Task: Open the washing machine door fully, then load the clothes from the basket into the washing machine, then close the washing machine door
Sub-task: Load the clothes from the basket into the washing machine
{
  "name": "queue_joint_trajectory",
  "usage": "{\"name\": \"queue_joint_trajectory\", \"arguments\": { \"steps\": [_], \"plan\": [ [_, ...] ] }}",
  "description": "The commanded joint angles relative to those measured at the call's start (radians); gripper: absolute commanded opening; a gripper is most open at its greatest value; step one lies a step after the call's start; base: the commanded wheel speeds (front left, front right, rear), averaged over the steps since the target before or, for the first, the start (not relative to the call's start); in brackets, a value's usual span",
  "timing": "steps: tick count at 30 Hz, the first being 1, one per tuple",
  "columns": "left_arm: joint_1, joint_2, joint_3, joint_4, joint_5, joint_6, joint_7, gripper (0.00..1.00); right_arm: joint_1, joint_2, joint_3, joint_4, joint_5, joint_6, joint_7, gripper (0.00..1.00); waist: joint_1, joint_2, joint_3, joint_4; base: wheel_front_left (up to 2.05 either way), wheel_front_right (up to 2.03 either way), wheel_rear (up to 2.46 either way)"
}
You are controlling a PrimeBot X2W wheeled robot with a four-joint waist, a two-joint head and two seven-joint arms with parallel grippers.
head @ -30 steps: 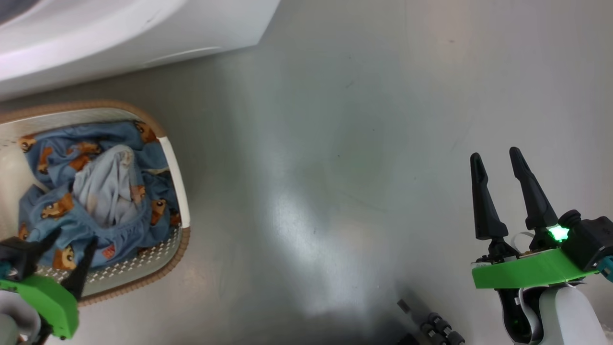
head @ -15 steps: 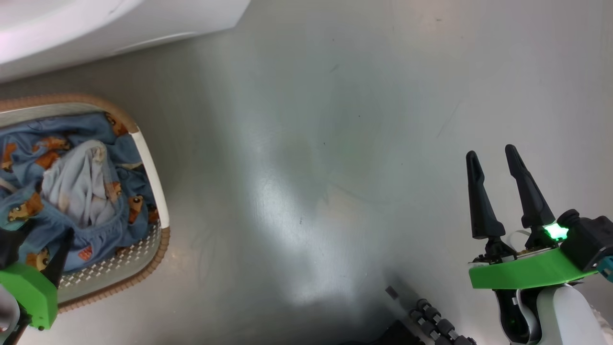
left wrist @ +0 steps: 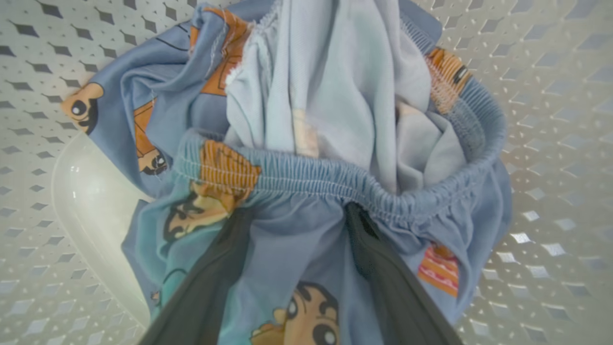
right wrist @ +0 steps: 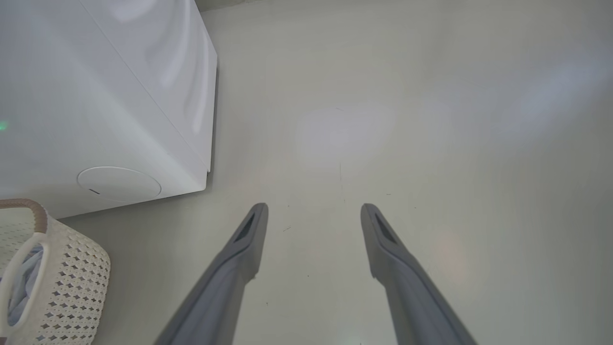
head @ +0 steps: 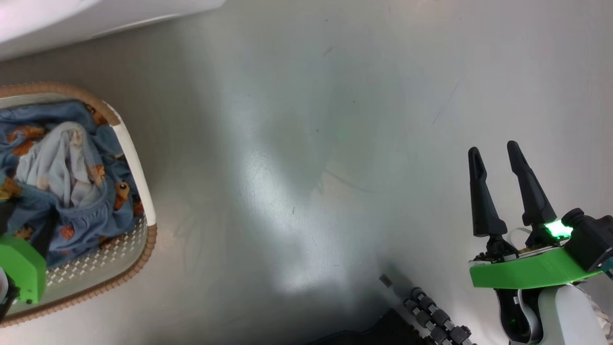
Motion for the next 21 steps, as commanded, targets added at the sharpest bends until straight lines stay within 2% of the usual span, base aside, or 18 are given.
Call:
{"name": "queue_joint_trajectory", "arguments": {
  "steps": [1, 6, 8, 9, 14, 21],
  "plan": [
    [-0.010, 0.040, 0.008, 0.014, -0.021, -0.003, 0.003, 1.00, 0.032, -0.008, 0.022, -0.023, 0.008, 0.003, -0.005, 1.00, 0.0000, 0.0000, 0.009, -0.004, 0.00, 0.00, 0.00],
    [-0.043, 0.033, -0.039, 0.028, -0.068, -0.003, 0.043, 1.00, 0.033, -0.008, 0.021, -0.029, 0.011, 0.003, -0.005, 1.00, 0.0000, 0.0000, 0.021, -0.006, 0.00, 0.00, 0.00],
    [-0.051, 0.030, -0.055, 0.032, -0.095, -0.003, 0.067, 0.15, 0.032, -0.008, 0.020, -0.029, 0.012, 0.003, -0.005, 1.00, 0.0000, 0.0000, 0.023, -0.005, 0.00, 0.00, 0.00],
    [-0.054, 0.028, -0.064, 0.030, -0.106, -0.003, 0.074, 0.00, 0.031, -0.008, 0.020, -0.028, 0.012, 0.003, -0.005, 1.00, 0.0000, 0.0000, 0.022, -0.005, 0.00, 0.00, 0.00],
    [-0.068, 0.017, -0.096, 0.019, -0.166, -0.003, 0.050, 0.00, 0.026, -0.008, 0.010, -0.020, 0.009, 0.003, -0.005, 1.00, 0.0000, 0.0000, -0.004, 0.010, 0.00, 0.00, 0.00],
    [-0.049, -0.009, -0.073, -0.025, -0.230, -0.003, -0.007, 0.00, 0.006, -0.008, -0.001, -0.009, -0.017, 0.003, -0.005, 1.00, 0.0000, 0.0000, -0.073, 0.047, 0.00, 0.00, 0.00]
  ]
}}
